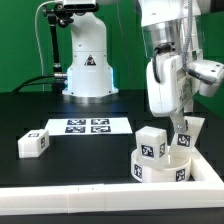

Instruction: Assemble stool

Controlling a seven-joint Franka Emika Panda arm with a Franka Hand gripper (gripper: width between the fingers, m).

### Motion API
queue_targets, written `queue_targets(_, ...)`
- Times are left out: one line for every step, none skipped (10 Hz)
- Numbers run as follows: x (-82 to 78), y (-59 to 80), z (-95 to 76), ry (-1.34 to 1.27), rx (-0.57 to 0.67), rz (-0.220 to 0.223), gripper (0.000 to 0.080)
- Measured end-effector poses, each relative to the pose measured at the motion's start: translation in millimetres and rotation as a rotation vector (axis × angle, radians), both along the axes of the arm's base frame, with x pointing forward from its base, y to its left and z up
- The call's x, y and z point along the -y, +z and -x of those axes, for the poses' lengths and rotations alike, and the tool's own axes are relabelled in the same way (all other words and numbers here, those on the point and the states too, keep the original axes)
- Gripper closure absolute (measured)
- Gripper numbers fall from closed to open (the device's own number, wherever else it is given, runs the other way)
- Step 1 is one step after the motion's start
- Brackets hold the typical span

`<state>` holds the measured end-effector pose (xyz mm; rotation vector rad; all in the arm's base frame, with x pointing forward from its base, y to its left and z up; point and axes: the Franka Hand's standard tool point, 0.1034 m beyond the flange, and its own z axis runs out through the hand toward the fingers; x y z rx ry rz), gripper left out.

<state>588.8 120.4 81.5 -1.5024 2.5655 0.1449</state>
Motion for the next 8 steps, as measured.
queue_targets(0.0,0.9,-0.4,0.010,0.003,0.000,0.0352)
queue_targets(0.1,5.6,-2.4,0.025,0.013,-0.001,0.0223)
queue_targets(-0.8,10.7,-4.2,0.031,0.022,-0.004,0.0172)
queue_targets(-2.1,17.5,-6.2,0.037,0.033,-0.008,0.0155)
queue_targets(-3.6,25.3,-8.5,0.040,0.044,-0.014,0.0155)
queue_targets(-4.6,29.0,-9.8,0.048,0.052,-0.015,0.0151)
queue_targets(-4.3,27.0,-9.2,0.071,0.053,-0.011,0.0151)
queue_targets(-4.4,26.5,-9.0,0.072,0.052,-0.011,0.0151)
